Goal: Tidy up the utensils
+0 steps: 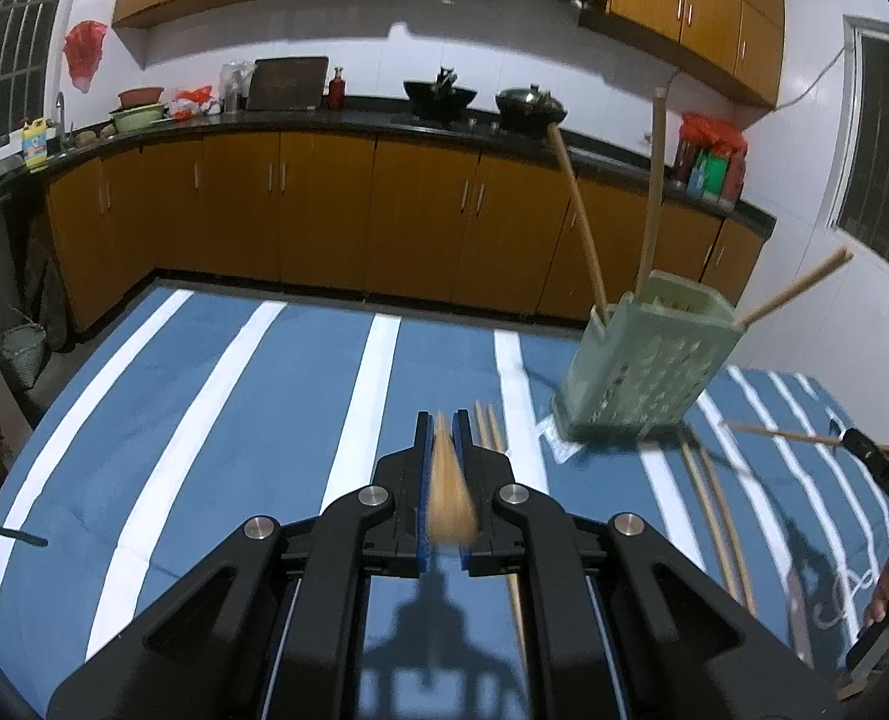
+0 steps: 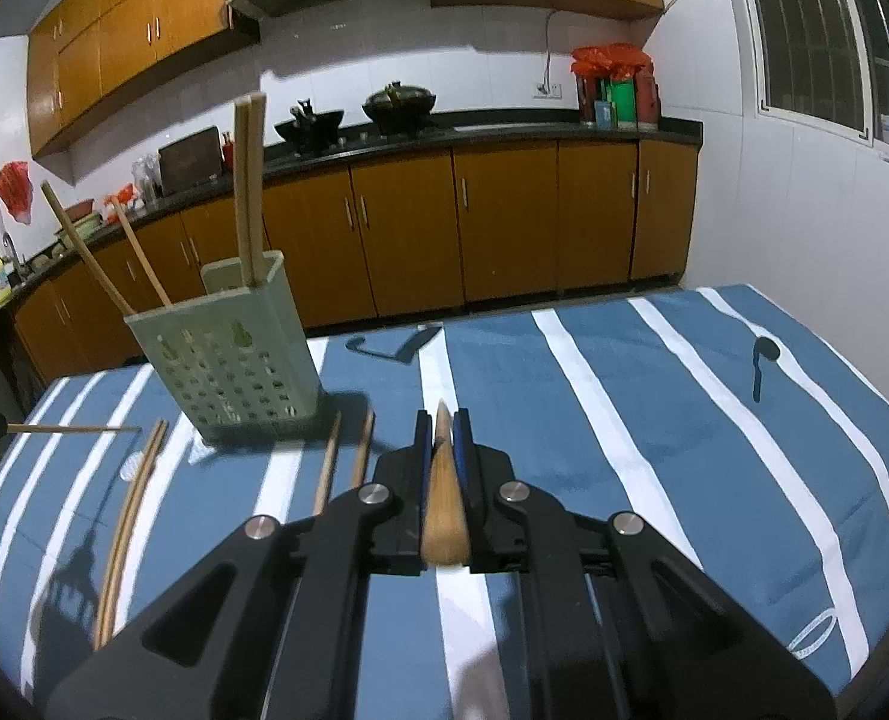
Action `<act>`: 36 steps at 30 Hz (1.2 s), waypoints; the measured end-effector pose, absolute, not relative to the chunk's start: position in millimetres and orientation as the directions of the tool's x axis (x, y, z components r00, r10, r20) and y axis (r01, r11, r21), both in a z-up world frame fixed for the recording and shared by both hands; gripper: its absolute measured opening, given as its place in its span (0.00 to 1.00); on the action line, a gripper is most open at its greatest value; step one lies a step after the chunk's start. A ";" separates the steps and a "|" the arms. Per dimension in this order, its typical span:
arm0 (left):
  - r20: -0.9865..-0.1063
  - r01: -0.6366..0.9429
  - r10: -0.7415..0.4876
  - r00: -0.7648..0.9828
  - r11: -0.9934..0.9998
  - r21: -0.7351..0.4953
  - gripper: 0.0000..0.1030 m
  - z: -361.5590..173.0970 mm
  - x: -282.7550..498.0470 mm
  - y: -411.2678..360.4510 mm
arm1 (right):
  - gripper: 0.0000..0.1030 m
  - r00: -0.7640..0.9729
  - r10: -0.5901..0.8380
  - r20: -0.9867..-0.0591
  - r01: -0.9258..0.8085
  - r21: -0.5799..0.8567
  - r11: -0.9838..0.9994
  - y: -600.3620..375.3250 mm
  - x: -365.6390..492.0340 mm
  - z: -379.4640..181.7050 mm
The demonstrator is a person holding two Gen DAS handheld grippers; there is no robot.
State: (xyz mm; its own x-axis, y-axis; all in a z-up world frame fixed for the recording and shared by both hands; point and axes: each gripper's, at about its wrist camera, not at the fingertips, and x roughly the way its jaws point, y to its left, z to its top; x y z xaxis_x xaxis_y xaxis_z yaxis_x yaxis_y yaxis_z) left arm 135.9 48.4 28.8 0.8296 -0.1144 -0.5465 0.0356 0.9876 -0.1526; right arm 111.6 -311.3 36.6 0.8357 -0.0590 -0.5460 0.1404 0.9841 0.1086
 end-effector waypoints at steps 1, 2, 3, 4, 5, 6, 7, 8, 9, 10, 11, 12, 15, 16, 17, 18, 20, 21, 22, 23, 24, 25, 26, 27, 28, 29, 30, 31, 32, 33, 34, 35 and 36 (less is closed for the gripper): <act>-0.540 0.038 -0.119 0.834 0.987 -0.158 0.07 32.3 136.3 48.3 | 0.08 0.843 -0.051 -0.536 0.135 0.120 0.984 -310.9 110.9 42.0; -0.528 0.043 -0.126 0.840 0.985 -0.166 0.07 38.0 137.4 48.0 | 0.08 0.851 -0.038 -0.524 0.127 0.133 0.983 -311.0 110.4 47.8; -0.520 0.047 -0.130 0.844 0.984 -0.171 0.07 42.6 137.9 48.4 | 0.08 0.857 -0.029 -0.515 0.119 0.144 0.982 -311.1 109.0 52.8; -0.509 0.052 -0.136 0.850 0.983 -0.176 0.07 48.1 138.8 47.8 | 0.08 0.865 -0.011 -0.501 0.104 0.158 0.982 -310.3 108.6 60.7; -0.494 0.062 -0.146 0.857 0.981 -0.183 0.07 55.7 139.6 46.4 | 0.08 0.873 0.008 -0.487 0.086 0.171 0.982 -308.9 108.0 69.0; -0.480 0.071 -0.153 0.864 0.980 -0.185 0.07 61.6 139.2 45.6 | 0.08 0.879 0.022 -0.477 0.073 0.179 0.981 -307.4 107.1 74.6; -0.467 0.079 -0.159 0.870 0.979 -0.186 0.07 67.5 138.5 45.0 | 0.08 0.887 0.049 -0.458 0.046 0.194 0.980 -305.0 106.3 84.6; -0.456 0.086 -0.164 0.875 0.979 -0.186 0.07 72.5 137.4 44.2 | 0.08 0.893 0.067 -0.446 0.028 0.203 0.979 -303.0 105.6 91.1; -0.440 0.098 -0.171 0.882 0.978 -0.185 0.07 79.4 137.0 41.4 | 0.08 0.898 0.090 -0.430 0.006 0.217 0.976 -300.5 104.9 98.8; -0.420 0.110 -0.179 0.890 0.977 -0.183 0.07 87.3 136.5 37.5 | 0.08 0.903 0.111 -0.414 -0.014 0.230 0.973 -297.9 104.0 105.2; -0.405 0.119 -0.185 0.896 0.976 -0.183 0.07 92.6 135.6 34.9 | 0.08 0.907 0.125 -0.402 -0.027 0.240 0.970 -296.2 103.1 110.3; -0.390 0.127 -0.191 0.901 0.975 -0.183 0.07 97.9 135.8 31.9 | 0.08 0.911 0.141 -0.388 -0.043 0.251 0.967 -293.8 103.3 116.3; -0.344 0.155 -0.214 0.915 0.970 -0.190 0.07 115.0 137.3 22.7 | 0.08 0.926 0.185 -0.330 -0.093 0.274 0.957 -284.1 103.8 136.2; -0.323 0.165 -0.222 0.920 0.967 -0.194 0.07 122.0 138.4 18.8 | 0.08 0.934 0.192 -0.301 -0.107 0.277 0.955 -280.0 104.9 144.6; -0.301 0.176 -0.232 0.925 0.963 -0.202 0.07 129.5 139.4 15.2 | 0.08 0.942 0.198 -0.272 -0.119 0.281 0.952 -276.6 106.1 152.5; -0.286 0.185 -0.241 0.927 0.960 -0.210 0.07 134.2 139.4 12.4 | 0.08 0.947 0.201 -0.251 -0.126 0.285 0.950 -274.7 106.2 158.0; -0.236 0.209 -0.264 0.935 0.949 -0.234 0.07 148.4 141.3 6.9 | 0.08 0.963 0.195 -0.184 -0.138 0.281 0.950 -267.9 108.4 172.8; -0.218 0.215 -0.267 0.939 0.947 -0.238 0.07 152.7 141.5 5.6 | 0.08 0.971 0.185 -0.153 -0.139 0.274 0.952 -264.5 110.0 178.7; -0.193 0.220 -0.269 0.944 0.945 -0.241 0.07 158.2 142.3 2.6 | 0.08 0.975 0.177 -0.135 -0.136 0.269 0.954 -261.9 112.0 181.7; -0.170 0.225 -0.271 0.948 0.943 -0.246 0.07 162.1 144.0 -0.2 | 0.08 0.979 0.168 -0.113 -0.133 0.264 0.955 -259.5 115.5 184.9; -0.154 0.229 -0.273 0.950 0.940 -0.253 0.07 164.1 146.4 -2.5 | 0.08 0.981 0.164 -0.101 -0.132 0.264 0.955 -258.0 118.2 186.5; -0.143 0.233 -0.276 0.950 0.937 -0.259 0.07 164.9 146.9 -5.2 | 0.08 0.984 0.158 -0.088 -0.129 0.265 0.956 -256.7 124.3 186.5; -0.132 0.235 -0.276 0.952 0.936 -0.263 0.07 165.1 149.4 -7.3 | 0.08 0.985 0.151 -0.086 -0.123 0.264 0.957 -256.6 128.3 185.8; -0.120 0.235 -0.273 0.954 0.937 -0.260 0.07 163.9 154.8 -12.0 | 0.08 0.986 0.142 -0.089 -0.114 0.260 0.959 -256.3 134.3 184.1; -0.118 0.232 -0.269 0.956 0.939 -0.255 0.07 161.9 157.6 -15.1 | 0.08 0.986 0.133 -0.100 -0.104 0.252 0.962 -254.8 141.6 180.4; -0.123 0.230 -0.266 0.956 0.941 -0.248 0.07 156.9 164.8 -20.1 | 0.08 0.985 0.130 -0.113 -0.098 0.248 0.964 -253.9 147.9 176.5; -0.130 0.231 -0.269 0.954 0.941 -0.249 0.07 151.6 169.7 -22.4 | 0.08 0.982 0.130 -0.137 -0.094 0.246 0.965 -252.9 156.0 170.4; -0.140 0.231 -0.271 0.952 0.940 -0.249 0.07 146.3 174.4 -24.9 | 0.08 0.979 0.131 -0.153 -0.092 0.242 0.966 -250.6 161.5 165.2; -0.152 0.231 -0.273 0.950 0.941 -0.248 0.07 139.9 178.6 -27.4 | 0.08 0.977 0.131 -0.166 -0.089 0.237 0.967 -249.5 165.4 160.9; -0.165 0.231 -0.276 0.947 0.941 -0.247 0.07 132.6 181.8 -29.6 | 0.08 0.975 0.131 -0.181 -0.087 0.232 0.969 -248.2 169.2 156.0; -0.177 0.229 -0.277 0.944 0.941 -0.248 0.07 126.5 184.9 -30.1 | 0.08 0.971 0.131 -0.198 -0.085 0.226 0.970 -246.9 173.5 150.0; -0.190 0.229 -0.280 0.941 0.940 -0.252 0.07 120.9 188.1 -31.1 | 0.08 0.968 0.132 -0.214 -0.084 0.222 0.971 -246.1 177.3 144.3; -0.207 0.229 -0.286 0.936 0.938 -0.260 0.07 114.0 192.7 -31.5 | 0.08 0.965 0.133 -0.224 -0.083 0.221 0.972 -245.3 179.7 140.3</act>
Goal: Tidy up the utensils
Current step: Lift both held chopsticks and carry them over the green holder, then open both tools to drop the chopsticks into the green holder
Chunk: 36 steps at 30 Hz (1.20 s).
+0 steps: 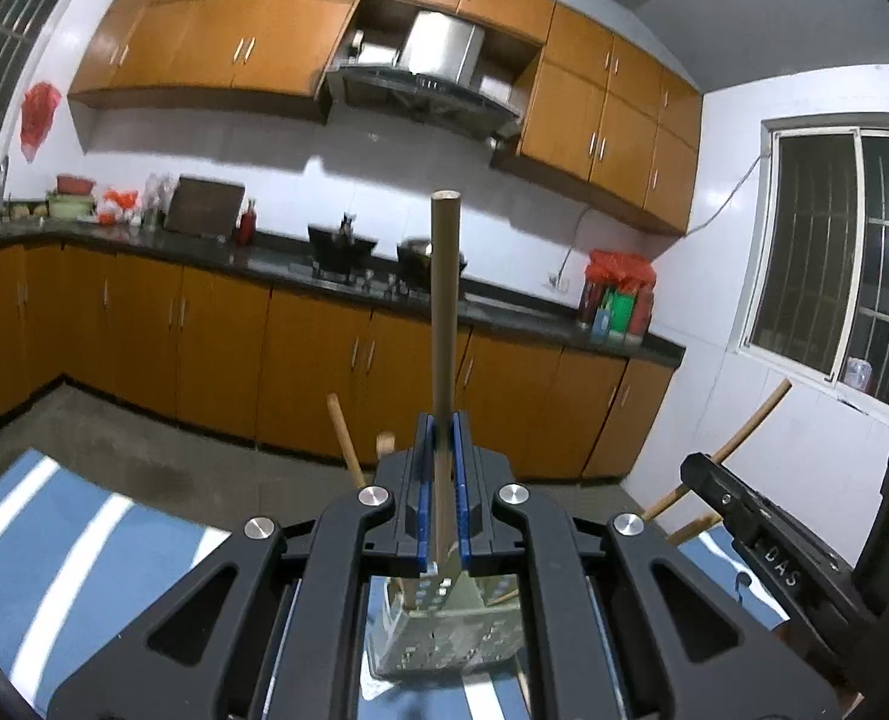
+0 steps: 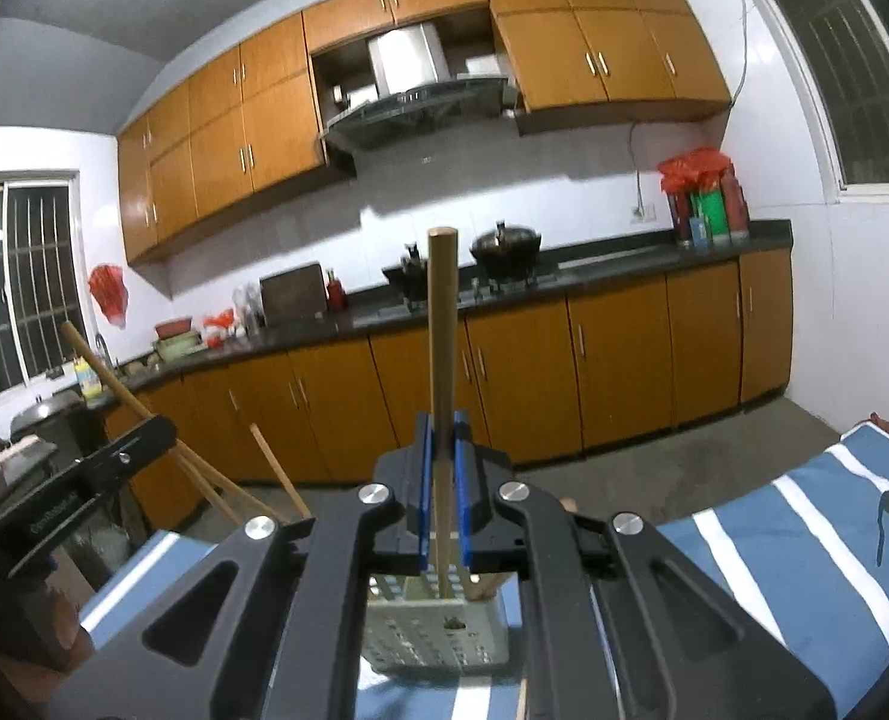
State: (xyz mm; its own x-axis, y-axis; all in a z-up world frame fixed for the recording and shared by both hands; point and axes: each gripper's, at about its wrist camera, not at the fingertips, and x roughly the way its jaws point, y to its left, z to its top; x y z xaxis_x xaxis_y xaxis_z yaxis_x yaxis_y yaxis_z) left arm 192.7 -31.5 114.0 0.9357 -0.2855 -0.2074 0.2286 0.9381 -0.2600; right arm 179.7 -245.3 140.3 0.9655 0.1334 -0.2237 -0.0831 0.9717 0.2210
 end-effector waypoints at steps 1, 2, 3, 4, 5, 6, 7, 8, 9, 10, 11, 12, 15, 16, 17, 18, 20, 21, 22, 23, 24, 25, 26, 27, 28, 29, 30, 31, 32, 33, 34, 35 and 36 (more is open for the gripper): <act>-0.224 0.226 -0.289 0.931 0.936 -0.268 0.07 108.4 196.5 -31.1 | 0.08 0.962 0.136 -0.239 -0.083 0.220 0.972 -245.1 182.9 135.6; -0.238 0.225 -0.294 0.926 0.934 -0.277 0.07 103.9 198.8 -29.3 | 0.08 0.959 0.138 -0.247 -0.083 0.220 0.972 -244.5 184.7 132.5; -0.254 0.225 -0.300 0.919 0.931 -0.288 0.07 99.5 201.5 -27.5 | 0.08 0.956 0.141 -0.256 -0.084 0.221 0.972 -244.1 186.6 129.8; -0.265 0.225 -0.306 0.915 0.929 -0.295 0.07 96.5 202.3 -27.3 | 0.08 0.954 0.143 -0.262 -0.086 0.221 0.972 -243.7 187.9 126.7; -0.274 0.226 -0.310 0.910 0.927 -0.300 0.07 95.6 203.9 -26.8 | 0.10 0.953 0.146 -0.264 -0.088 0.220 0.972 -243.0 188.1 125.3; -0.289 0.225 -0.317 0.903 0.924 -0.309 0.07 92.6 205.9 -26.1 | 0.11 0.954 0.145 -0.264 -0.087 0.217 0.972 -240.8 188.0 124.2; -0.295 0.226 -0.322 0.900 0.922 -0.315 0.07 91.2 205.7 -24.6 | 0.11 0.954 0.145 -0.262 -0.090 0.211 0.973 -237.7 186.2 124.2; -0.299 0.226 -0.324 0.898 0.921 -0.319 0.07 90.1 204.9 -24.0 | 0.12 0.954 0.147 -0.261 -0.094 0.205 0.974 -236.5 185.3 124.3; -0.305 0.224 -0.324 0.896 0.920 -0.320 0.07 89.9 205.0 -24.0 | 0.15 0.954 0.146 -0.261 -0.094 0.201 0.975 -235.9 185.1 124.0; -0.311 0.223 -0.325 0.893 0.921 -0.321 0.07 90.6 205.9 -26.1 | 0.18 0.956 0.144 -0.257 -0.094 0.195 0.976 -235.0 183.2 124.6; -0.316 0.223 -0.327 0.890 0.920 -0.323 0.09 90.6 205.3 -25.3 | 0.22 0.957 0.142 -0.254 -0.093 0.193 0.977 -234.8 183.5 124.9; -0.317 0.223 -0.329 0.890 0.919 -0.326 0.10 90.6 204.5 -24.6 | 0.25 0.959 0.138 -0.247 -0.092 0.189 0.978 -234.7 181.0 126.2; -0.308 0.228 -0.334 0.891 0.915 -0.331 0.25 95.5 201.5 -21.9 | 0.30 0.965 0.130 -0.228 -0.088 0.185 0.979 -237.2 173.7 130.0; -0.303 0.233 -0.336 0.892 0.915 -0.330 0.27 97.1 199.9 -21.5 | 0.32 0.968 0.124 -0.218 -0.084 0.183 0.980 -238.8 169.4 131.9; -0.298 0.235 -0.336 0.894 0.915 -0.327 0.32 99.0 198.2 -21.3 | 0.34 0.972 0.115 -0.206 -0.078 0.182 0.980 -241.1 164.4 133.7; -0.286 0.232 -0.329 0.900 0.917 -0.323 0.37 102.2 193.3 -19.5 | 0.37 0.975 0.106 -0.195 -0.070 0.183 0.981 -244.4 158.6 135.2; -0.263 0.235 -0.327 0.908 0.915 -0.329 0.47 105.7 187.8 -16.2 | 0.38 0.979 0.090 -0.181 -0.055 0.189 0.980 -251.0 149.2 136.9; -0.249 0.237 -0.330 0.910 0.911 -0.338 0.48 108.2 184.3 -13.0 | 0.40 0.981 0.077 -0.176 -0.042 0.195 0.980 -256.2 143.0 136.6; -0.239 0.240 -0.332 0.913 0.908 -0.344 0.49 110.5 181.5 -11.5 | 0.40 0.982 0.067 -0.176 -0.031 0.200 0.979 -259.9 139.1 136.3; -0.228 0.241 -0.332 0.915 0.905 -0.349 0.49 112.5 176.0 -7.0 | 0.41 0.982 0.057 -0.179 -0.019 0.206 0.978 -264.9 134.7 134.3; -0.221 0.238 -0.327 0.919 0.906 -0.350 0.50 113.0 172.8 -4.5 | 0.42 0.981 0.043 -0.188 -0.002 0.211 0.977 -270.6 130.7 131.1; -0.214 0.229 -0.316 0.924 0.908 -0.350 0.50 112.9 167.4 0.5 | 0.42 0.978 0.026 -0.206 0.019 0.216 0.976 -277.1 127.1 125.3; -0.212 0.217 -0.303 0.929 0.911 -0.352 0.51 111.0 162.8 6.5 | 0.42 0.973 0.014 -0.229 0.037 0.218 0.975 -282.1 125.1 118.2; -0.214 0.204 -0.291 0.932 0.913 -0.353 0.51 107.7 159.0 10.3 | 0.42 0.966 0.004 -0.259 0.055 0.219 0.974 -287.5 124.3 109.4; -0.227 0.179 -0.269 0.936 0.919 -0.351 0.52 102.2 155.0 15.6 | 0.42 0.952 -0.004 -0.307 0.074 0.218 0.973 -293.2 124.9 95.6; -0.251 0.146 -0.240 0.938 0.928 -0.342 0.52 94.5 152.0 20.7 | 0.42 0.941 -0.006 -0.337 0.084 0.215 0.973 -296.5 126.5 87.8; -0.273 0.121 -0.218 0.937 0.935 -0.333 0.52 89.2 151.2 23.5 | 0.42 0.924 -0.008 -0.381 0.096 0.213 0.972 -300.1 128.8 75.2; -0.307 0.087 -0.190 0.933 0.943 -0.321 0.52 80.5 150.5 27.8 | 0.42 0.893 -0.003 -0.450 0.111 0.214 0.970 -304.7 132.2 55.0; -0.360 0.045 -0.160 0.919 0.951 -0.307 0.52 65.8 150.7 33.6 | 0.42 0.864 0.010 -0.503 0.117 0.220 0.968 -307.2 134.7 39.8; -0.401 0.016 -0.141 0.905 0.954 -0.298 0.52 54.2 151.2 37.4 | 0.42 0.836 0.030 -0.548 0.116 0.229 0.967 -307.4 136.7 26.1; -0.428 -0.001 -0.129 0.894 0.957 -0.290 0.52 46.0 150.9 39.7 | 0.41 0.798 0.055 -0.600 0.113 0.240 0.964 -307.5 138.6 9.3; -0.478 -0.029 -0.107 0.872 0.963 -0.269 0.52 30.4 151.5 42.6 | 0.36 0.774 0.073 -0.630 0.109 0.246 0.963 -305.3 141.0 0.3; -0.511 -0.044 -0.095 0.854 0.967 -0.253 0.52 20.7 151.3 44.5 | 0.31 0.742 0.095 -0.664 0.101 0.251 0.963 -302.8 141.9 -11.9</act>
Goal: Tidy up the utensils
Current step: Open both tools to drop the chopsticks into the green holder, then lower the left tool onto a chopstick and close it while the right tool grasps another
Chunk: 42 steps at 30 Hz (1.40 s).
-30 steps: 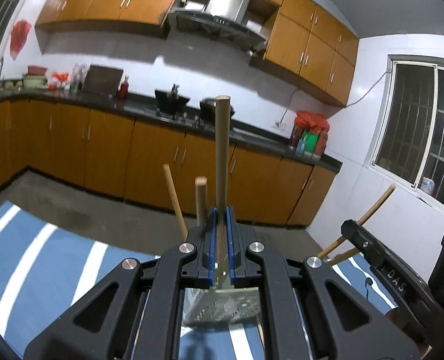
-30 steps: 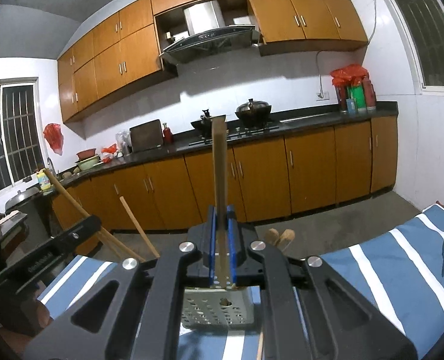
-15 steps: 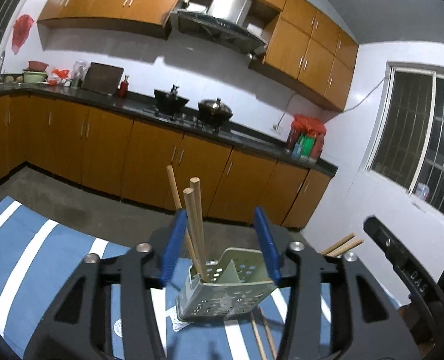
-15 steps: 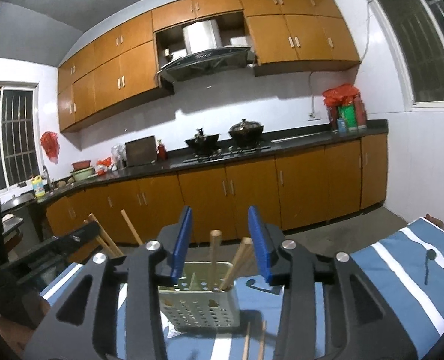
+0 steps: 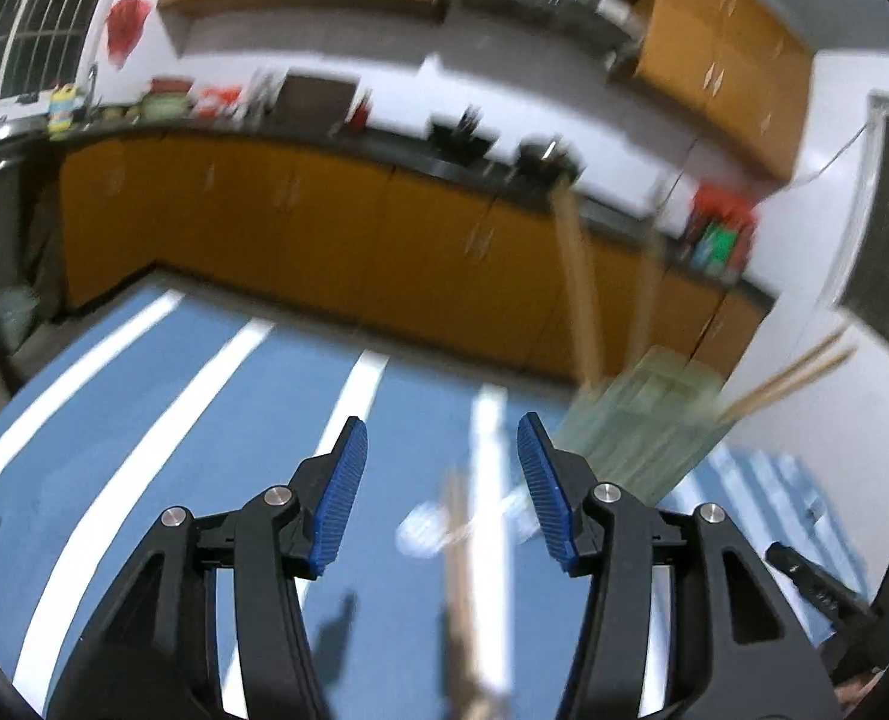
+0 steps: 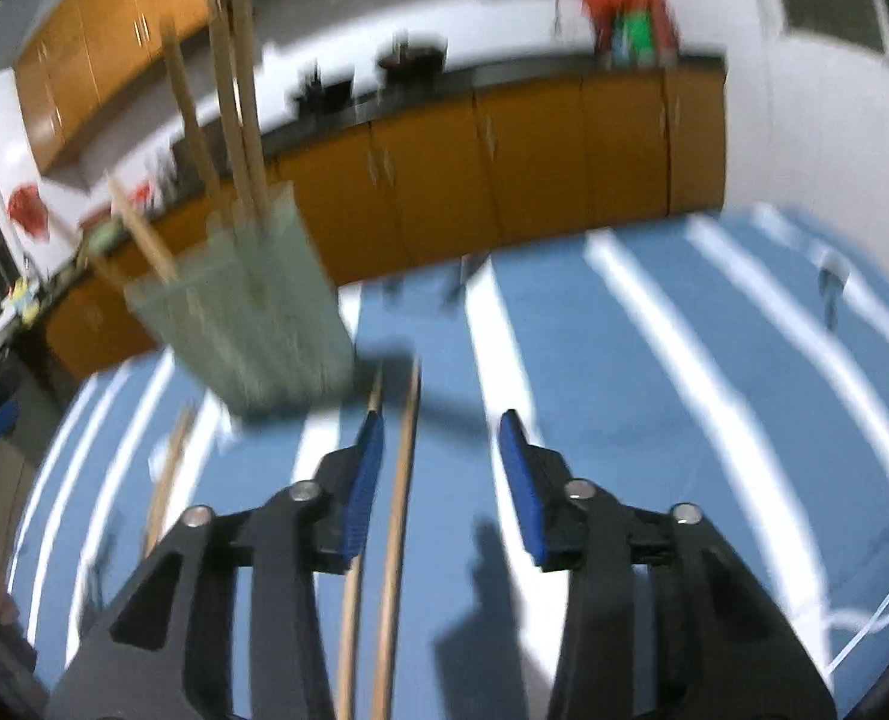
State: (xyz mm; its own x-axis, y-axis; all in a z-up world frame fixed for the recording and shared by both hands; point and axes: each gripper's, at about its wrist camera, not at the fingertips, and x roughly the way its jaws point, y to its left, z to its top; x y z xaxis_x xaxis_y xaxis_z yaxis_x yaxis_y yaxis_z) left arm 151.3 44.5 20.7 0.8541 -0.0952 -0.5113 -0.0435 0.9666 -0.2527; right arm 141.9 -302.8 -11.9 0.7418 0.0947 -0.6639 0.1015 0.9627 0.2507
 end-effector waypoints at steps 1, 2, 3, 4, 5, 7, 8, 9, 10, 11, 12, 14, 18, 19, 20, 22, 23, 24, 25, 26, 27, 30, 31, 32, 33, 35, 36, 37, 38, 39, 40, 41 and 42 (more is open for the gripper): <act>-0.538 -0.053 -0.087 0.838 0.969 -0.240 0.51 12.3 150.5 45.4 | 0.30 0.711 0.115 -0.694 0.090 0.252 0.964 -298.8 141.6 -23.5; -0.563 -0.058 -0.085 0.822 0.971 -0.231 0.48 3.4 149.7 46.7 | 0.29 0.694 0.126 -0.709 0.080 0.250 0.965 -294.2 139.6 -31.3; -0.595 -0.056 -0.089 0.799 0.974 -0.221 0.46 -8.6 148.3 46.5 | 0.29 0.686 0.131 -0.716 0.073 0.247 0.966 -288.4 136.5 -37.1; -0.614 -0.056 -0.090 0.784 0.975 -0.215 0.43 -15.3 146.6 46.5 | 0.29 0.675 0.139 -0.724 0.062 0.244 0.968 -283.2 133.3 -43.4; -0.633 -0.053 -0.096 0.768 0.976 -0.213 0.41 -22.5 145.6 46.0 | 0.28 0.665 0.147 -0.732 0.050 0.240 0.969 -278.0 130.4 -48.6; -0.655 -0.040 -0.115 0.746 0.976 -0.216 0.40 -31.5 144.3 43.6 | 0.28 0.651 0.155 -0.743 0.031 0.230 0.973 -269.5 126.7 -54.7; -0.663 -0.030 -0.123 0.738 0.976 -0.214 0.40 -36.2 140.5 39.7 | 0.28 0.647 0.153 -0.747 0.025 0.221 0.975 -266.4 127.1 -55.3; -0.670 -0.019 -0.131 0.731 0.977 -0.212 0.39 -40.0 137.7 37.8 | 0.28 0.641 0.148 -0.753 0.017 0.207 0.978 -263.2 127.1 -55.9; -0.675 -0.011 -0.137 0.726 0.978 -0.210 0.38 -44.0 137.1 36.1 | 0.28 0.635 0.142 -0.760 0.012 0.193 0.981 -260.7 129.6 -55.1; -0.681 0.000 -0.145 0.718 0.978 -0.208 0.37 -46.1 137.3 34.3 | 0.21 0.625 0.128 -0.770 0.007 0.169 0.986 -258.1 129.6 -57.8; -0.688 0.013 -0.154 0.709 0.979 -0.206 0.36 -48.7 136.7 31.1 | 0.14 0.626 0.111 -0.772 0.006 0.147 0.989 -258.3 128.9 -58.9; -0.700 0.033 -0.167 0.694 0.979 -0.201 0.34 -54.4 135.5 25.8 | 0.08 0.631 0.054 -0.774 0.023 0.088 0.996 -259.4 128.9 -58.7; -0.723 0.066 -0.189 0.665 0.979 -0.195 0.32 -63.4 134.9 15.1 | 0.08 0.634 0.002 -0.773 0.103 0.087 0.991 -279.1 132.1 -58.7; -0.727 0.071 -0.191 0.659 0.979 -0.193 0.31 -65.2 135.2 13.4 | 0.08 0.634 -0.003 -0.773 0.117 0.092 0.989 -284.1 132.1 -58.5; -0.731 0.075 -0.193 0.655 0.979 -0.191 0.31 -65.8 134.9 11.4 | 0.08 0.635 -0.007 -0.773 0.124 0.093 0.988 -287.5 131.7 -58.5; -0.741 0.087 -0.196 0.643 0.979 -0.183 0.30 -68.6 134.2 7.8 | 0.08 0.635 -0.013 -0.772 0.127 0.087 0.988 -290.0 131.0 -59.1; -0.744 0.090 -0.195 0.639 0.980 -0.180 0.30 -69.2 134.5 6.5 | 0.08 0.636 -0.014 -0.772 0.126 0.085 0.988 -290.9 130.6 -59.3; -0.748 0.094 -0.195 0.635 0.980 -0.176 0.30 -70.2 134.5 5.0 | 0.08 0.636 -0.014 -0.772 0.125 0.085 0.988 -291.4 131.8 -60.3; -0.752 0.096 -0.191 0.630 0.981 -0.169 0.29 -71.3 134.8 3.3 | 0.08 0.636 -0.014 -0.771 0.125 0.085 0.988 -291.9 132.4 -60.5; -0.756 0.098 -0.189 0.627 0.982 -0.164 0.27 -71.8 135.4 2.0 | 0.08 0.636 -0.015 -0.771 0.125 0.084 0.989 -291.6 133.6 -60.8; -0.763 0.101 -0.183 0.620 0.983 -0.153 0.26 -73.1 136.4 -0.1 | 0.08 0.637 -0.016 -0.771 0.124 0.081 0.989 -291.8 133.7 -61.0; -0.769 0.113 -0.155 0.620 0.988 -0.108 0.25 -74.2 137.3 -6.0 | 0.08 0.638 -0.018 -0.770 0.119 0.075 0.990 -290.3 132.8 -60.4; -0.771 0.115 -0.144 0.620 0.989 -0.092 0.25 -74.5 137.6 -8.0 | 0.08 0.638 -0.019 -0.770 0.118 0.073 0.990 -289.1 132.3 -60.3; -0.772 0.115 -0.133 0.621 0.990 -0.078 0.24 -74.9 138.0 -9.7 | 0.08 0.637 -0.021 -0.771 0.117 0.069 0.991 -288.9 132.3 -60.3; -0.773 0.116 -0.127 0.621 0.991 -0.070 0.24 -74.7 138.3 -10.6 | 0.08 0.636 -0.023 -0.771 0.116 0.067 0.991 -288.5 132.0 -60.0; -0.773 0.116 -0.116 0.623 0.992 -0.056 0.21 -75.1 139.2 -12.7 | 0.10 0.636 -0.023 -0.772 0.114 0.064 0.991 -287.2 131.8 -60.0; -0.773 0.116 -0.110 0.625 0.992 -0.047 0.19 -75.3 139.5 -13.7 | 0.12 0.636 -0.020 -0.771 0.111 0.066 0.992 -286.0 131.6 -60.0; -0.773 0.116 -0.104 0.626 0.992 -0.040 0.15 -75.0 139.8 -14.5 | 0.12 0.636 -0.019 -0.771 0.108 0.065 0.992 -284.7 131.6 -59.8; -0.772 0.114 -0.092 0.629 0.993 -0.026 0.12 -75.2 140.3 -15.0 | 0.12 0.637 -0.015 -0.771 0.099 0.063 0.993 -282.9 131.6 -59.8; -0.772 0.113 -0.087 0.629 0.993 -0.019 0.09 -75.3 141.2 -14.8 | 0.09 0.637 -0.010 -0.771 0.090 0.062 0.994 -281.5 131.7 -59.8; -0.773 0.111 -0.085 0.629 0.994 -0.019 0.08 -74.9 142.4 -13.1 | 0.09 0.637 -0.001 -0.771 0.075 0.061 0.995 -279.1 131.9 -59.8; -0.774 0.102 -0.083 0.628 0.994 -0.024 0.08 -74.9 144.5 -9.1 | 0.09 0.637 0.005 -0.771 0.062 0.057 0.996 -276.5 132.1 -59.6; -0.775 0.091 -0.077 0.628 0.996 -0.025 0.08 -74.5 146.1 -5.0 | 0.09 0.638 0.005 -0.770 0.052 0.050 0.997 -274.4 132.2 -59.6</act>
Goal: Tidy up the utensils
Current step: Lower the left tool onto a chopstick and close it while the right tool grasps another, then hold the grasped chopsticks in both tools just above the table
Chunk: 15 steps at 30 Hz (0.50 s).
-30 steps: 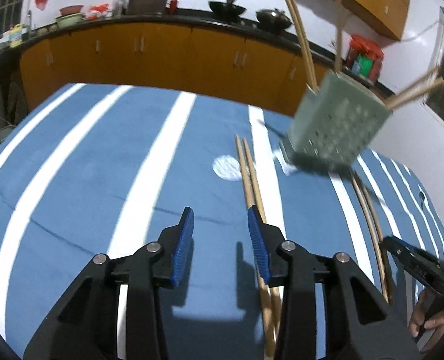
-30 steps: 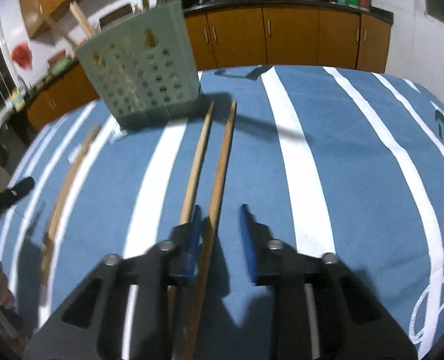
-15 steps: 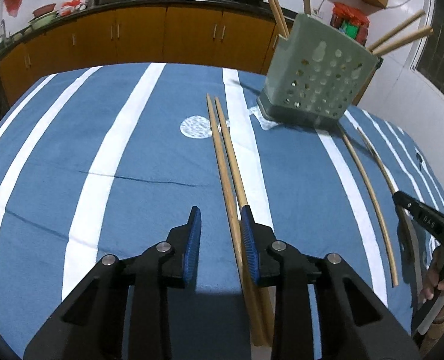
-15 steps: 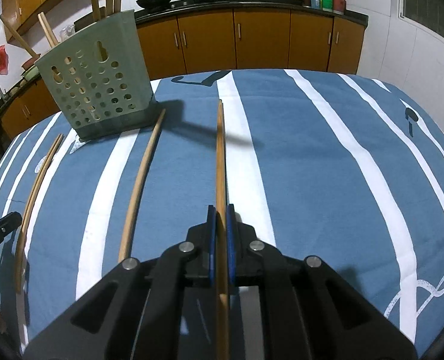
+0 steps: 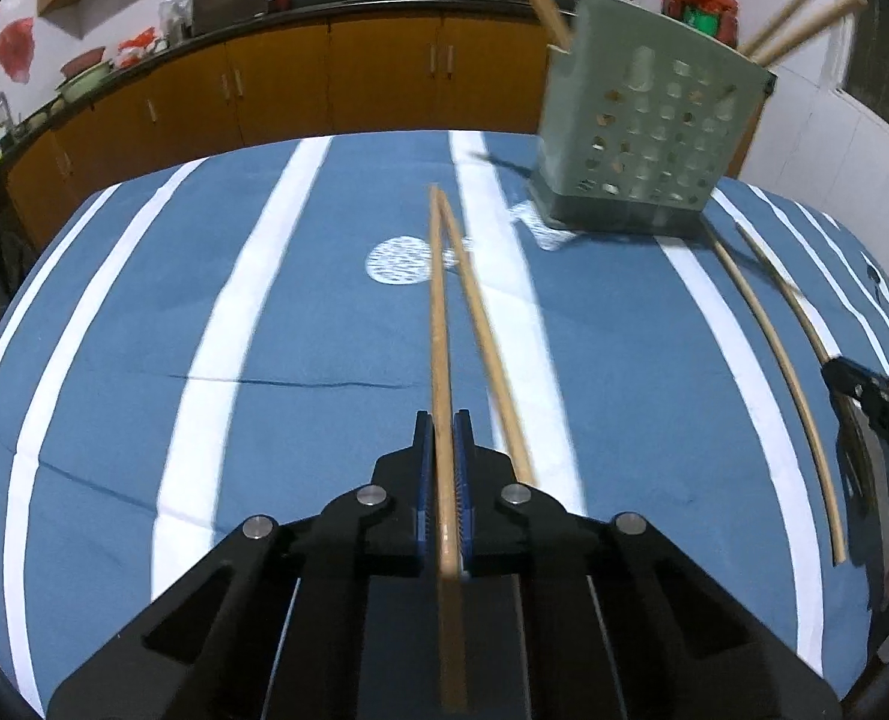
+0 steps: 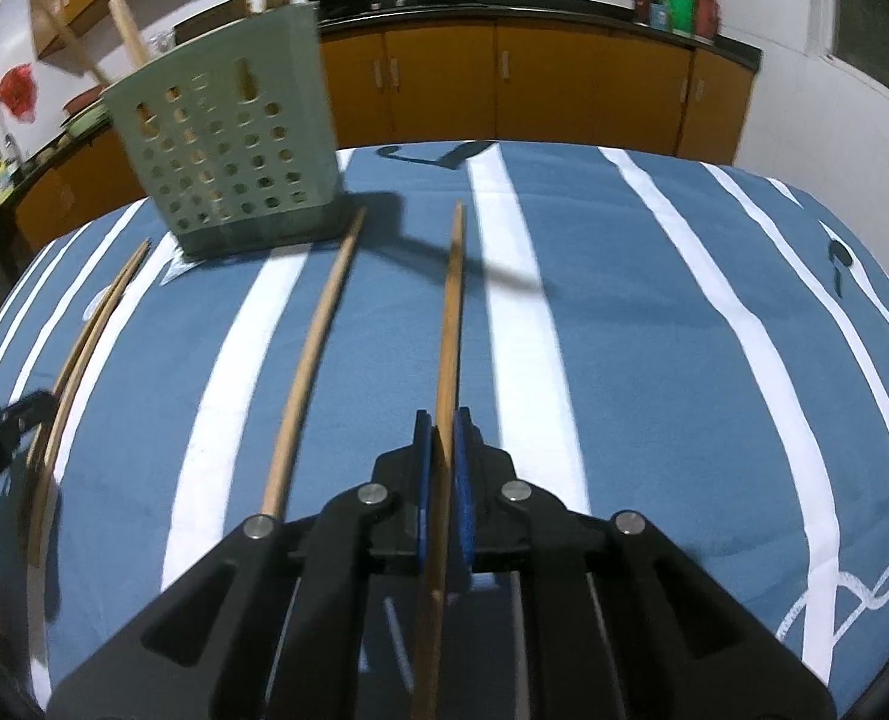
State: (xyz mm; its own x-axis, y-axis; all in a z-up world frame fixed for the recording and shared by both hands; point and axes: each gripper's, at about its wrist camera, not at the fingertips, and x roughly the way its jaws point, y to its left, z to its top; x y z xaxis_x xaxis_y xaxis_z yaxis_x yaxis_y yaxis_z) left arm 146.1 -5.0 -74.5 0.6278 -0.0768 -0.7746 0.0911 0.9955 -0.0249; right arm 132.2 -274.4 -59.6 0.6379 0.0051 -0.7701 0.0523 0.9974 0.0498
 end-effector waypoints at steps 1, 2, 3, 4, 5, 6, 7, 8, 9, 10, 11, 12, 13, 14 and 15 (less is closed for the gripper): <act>-0.775 0.077 -0.068 0.628 0.997 -0.026 0.08 -74.4 148.0 0.2 | 0.09 0.639 -0.002 -0.769 0.046 0.035 0.998 -272.7 133.0 -59.5; -0.775 0.061 -0.059 0.629 0.998 -0.027 0.08 -74.1 150.0 6.4 | 0.08 0.640 -0.005 -0.769 0.047 0.033 0.998 -272.8 133.5 -59.3; -0.776 0.049 -0.051 0.629 0.998 -0.026 0.08 -73.9 151.6 10.9 | 0.08 0.640 -0.016 -0.769 0.060 0.030 0.998 -275.5 135.2 -59.1; -0.776 0.037 -0.043 0.630 0.999 -0.025 0.08 -73.7 153.0 15.9 | 0.08 0.640 -0.024 -0.768 0.074 0.030 0.997 -278.1 136.7 -59.0; -0.776 0.024 -0.033 0.630 0.999 -0.023 0.08 -73.7 154.5 22.0 | 0.08 0.639 -0.038 -0.768 0.094 0.028 0.995 -282.2 138.6 -58.7; -0.775 0.016 -0.027 0.631 1.000 -0.022 0.08 -73.7 155.1 25.5 | 0.08 0.638 -0.054 -0.768 0.113 0.025 0.993 -286.6 140.5 -58.7; -0.773 0.009 -0.025 0.634 1.000 -0.025 0.08 -73.9 155.3 29.4 | 0.08 0.637 -0.069 -0.768 0.134 0.022 0.991 -291.3 142.2 -58.6; -0.772 0.007 -0.026 0.635 1.000 -0.028 0.08 -73.8 155.6 30.9 | 0.09 0.635 -0.081 -0.768 0.149 0.018 0.989 -295.1 143.3 -58.5; -0.771 0.006 -0.033 0.635 0.999 -0.038 0.08 -73.7 155.6 32.6 | 0.10 0.635 -0.086 -0.768 0.155 0.018 0.988 -297.6 143.6 -58.7; -0.772 0.006 -0.033 0.635 0.999 -0.037 0.08 -73.7 156.3 32.5 | 0.10 0.635 -0.085 -0.768 0.160 0.024 0.987 -300.2 143.6 -58.7; -0.772 0.006 -0.030 0.635 0.999 -0.034 0.08 -73.5 156.5 32.1 | 0.10 0.635 -0.082 -0.768 0.161 0.028 0.987 -301.2 143.5 -58.9; -0.772 0.007 -0.026 0.635 1.000 -0.029 0.08 -73.5 156.7 31.5 | 0.10 0.634 -0.082 -0.769 0.161 0.027 0.987 -301.1 143.6 -59.1; -0.772 0.007 -0.026 0.635 1.000 -0.028 0.09 -73.5 157.2 31.3 | 0.10 0.634 -0.085 -0.769 0.161 0.023 0.987 -300.4 144.1 -59.4; -0.772 0.008 -0.030 0.635 0.999 -0.032 0.09 -73.4 157.2 31.9 | 0.11 0.633 -0.088 -0.769 0.160 0.018 0.987 -299.7 144.4 -59.5; -0.772 0.008 -0.034 0.634 0.999 -0.038 0.09 -73.4 157.3 32.4 | 0.11 0.632 -0.090 -0.770 0.159 0.014 0.987 -299.1 144.8 -59.7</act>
State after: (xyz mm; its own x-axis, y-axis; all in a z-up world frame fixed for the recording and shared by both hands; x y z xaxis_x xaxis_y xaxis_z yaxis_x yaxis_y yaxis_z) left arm 157.3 32.4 -73.4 0.6345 -0.0342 -0.7722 0.0082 0.9993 -0.0376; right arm 144.8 -299.1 -59.7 0.6321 -0.0904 -0.7696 0.1588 0.9872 0.0144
